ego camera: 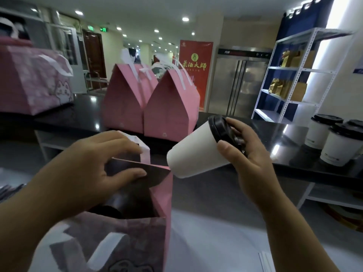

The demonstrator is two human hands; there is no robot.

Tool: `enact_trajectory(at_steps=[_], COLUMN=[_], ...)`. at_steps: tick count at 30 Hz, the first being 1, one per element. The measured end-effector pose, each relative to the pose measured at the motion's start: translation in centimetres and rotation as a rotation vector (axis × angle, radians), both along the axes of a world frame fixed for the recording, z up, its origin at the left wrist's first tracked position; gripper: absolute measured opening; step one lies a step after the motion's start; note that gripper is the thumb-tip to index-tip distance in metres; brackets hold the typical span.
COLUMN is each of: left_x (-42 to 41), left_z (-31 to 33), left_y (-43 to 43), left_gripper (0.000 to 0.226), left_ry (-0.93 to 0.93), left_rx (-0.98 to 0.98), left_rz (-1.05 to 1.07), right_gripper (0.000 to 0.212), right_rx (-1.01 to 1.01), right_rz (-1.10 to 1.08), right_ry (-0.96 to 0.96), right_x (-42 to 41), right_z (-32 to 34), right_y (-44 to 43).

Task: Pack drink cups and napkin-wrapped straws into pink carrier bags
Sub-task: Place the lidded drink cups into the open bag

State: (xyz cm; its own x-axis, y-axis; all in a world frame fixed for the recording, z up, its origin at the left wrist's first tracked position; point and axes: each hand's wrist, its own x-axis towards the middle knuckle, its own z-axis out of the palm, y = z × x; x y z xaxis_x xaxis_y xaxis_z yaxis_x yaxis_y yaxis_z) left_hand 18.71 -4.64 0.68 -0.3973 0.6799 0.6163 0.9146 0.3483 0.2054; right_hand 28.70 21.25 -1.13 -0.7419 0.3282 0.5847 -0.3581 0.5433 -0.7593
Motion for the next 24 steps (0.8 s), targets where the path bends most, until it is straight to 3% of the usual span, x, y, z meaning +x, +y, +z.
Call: enact_trajectory(at_steps=[7,13,19,24], left_x=[-5.2,-8.6,-10.1,-10.2], left_z=[-1.9,-3.3,-4.5,-4.8], left_y=[-6.8,-9.8,-9.8,-9.7], left_gripper=[0.043,0.042,0.108,0.135], left_ry=[-0.184,-0.347,-0.456,-0.481], left_rx=[-0.122,-0.342,-0.551,-0.646], left_rz=[0.182,0.268,0.244,0.182], right_gripper=[0.063,0.068,0.068,0.074], right_rx=[0.067,0.282,0.629,0.861], right_rz=[0.203,0.278,0.317,0.239], right_ry=[-0.083,-0.282,-0.545,-0.675], right_x=[-4.3,-6.4,-8.0,-9.0], right_z=[1.7,1.9,1.1,-0.3], right_y=[-6.1,-10.2,-13.5,-14.9])
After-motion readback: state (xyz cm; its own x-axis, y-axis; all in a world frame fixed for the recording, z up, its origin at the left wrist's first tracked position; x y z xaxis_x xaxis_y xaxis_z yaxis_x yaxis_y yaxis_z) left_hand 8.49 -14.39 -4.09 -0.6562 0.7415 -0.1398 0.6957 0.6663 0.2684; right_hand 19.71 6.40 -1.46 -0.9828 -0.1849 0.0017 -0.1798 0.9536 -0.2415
